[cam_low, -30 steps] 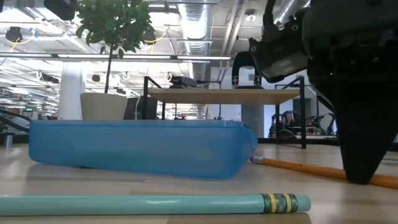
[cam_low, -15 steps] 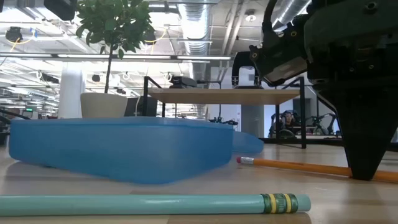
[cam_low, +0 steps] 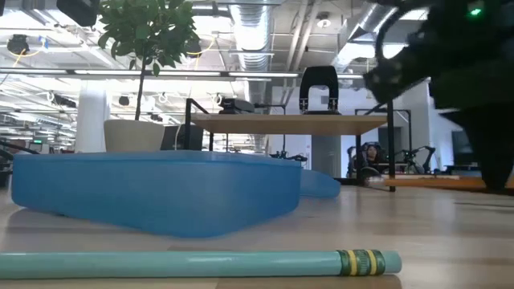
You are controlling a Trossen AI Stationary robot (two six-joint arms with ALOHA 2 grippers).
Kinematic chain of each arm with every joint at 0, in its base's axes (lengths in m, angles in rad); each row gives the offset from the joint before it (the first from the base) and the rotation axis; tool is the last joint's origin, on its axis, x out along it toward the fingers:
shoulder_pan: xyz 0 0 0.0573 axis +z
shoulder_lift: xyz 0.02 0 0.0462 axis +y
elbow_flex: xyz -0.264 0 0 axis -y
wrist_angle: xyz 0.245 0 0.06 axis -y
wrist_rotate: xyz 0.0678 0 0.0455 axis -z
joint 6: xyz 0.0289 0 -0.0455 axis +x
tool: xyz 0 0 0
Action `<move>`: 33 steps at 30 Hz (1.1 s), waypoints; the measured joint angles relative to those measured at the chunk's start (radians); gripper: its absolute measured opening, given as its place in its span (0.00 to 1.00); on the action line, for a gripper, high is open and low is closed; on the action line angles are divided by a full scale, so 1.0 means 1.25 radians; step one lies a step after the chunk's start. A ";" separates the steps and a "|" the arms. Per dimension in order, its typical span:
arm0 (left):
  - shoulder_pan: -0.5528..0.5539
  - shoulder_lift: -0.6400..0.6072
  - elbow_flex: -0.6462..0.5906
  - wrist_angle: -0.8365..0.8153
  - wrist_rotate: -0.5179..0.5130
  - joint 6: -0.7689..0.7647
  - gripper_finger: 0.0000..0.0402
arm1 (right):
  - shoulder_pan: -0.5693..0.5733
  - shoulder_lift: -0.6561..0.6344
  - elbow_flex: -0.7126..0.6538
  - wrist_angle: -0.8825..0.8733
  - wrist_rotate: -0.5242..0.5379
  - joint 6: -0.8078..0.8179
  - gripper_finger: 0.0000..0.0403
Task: Pack school essentials
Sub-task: Put the orange pencil into the blue supply box
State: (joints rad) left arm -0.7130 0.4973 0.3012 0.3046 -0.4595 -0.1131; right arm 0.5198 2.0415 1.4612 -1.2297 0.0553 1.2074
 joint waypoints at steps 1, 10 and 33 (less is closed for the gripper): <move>0.000 0.000 0.000 0.000 0.000 0.000 0.27 | 0.000 -0.006 0.000 0.007 0.003 0.000 0.01; 0.000 0.000 0.000 0.000 -0.008 0.001 0.27 | -0.004 -0.116 0.003 0.165 0.091 -0.037 0.01; 0.000 0.000 0.000 -0.007 -0.015 0.003 0.27 | -0.209 0.105 0.302 0.435 -0.002 -0.491 0.01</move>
State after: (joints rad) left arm -0.7128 0.4976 0.3012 0.2958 -0.4786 -0.1093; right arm 0.2588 2.1725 1.8384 -0.6859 0.0528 0.5934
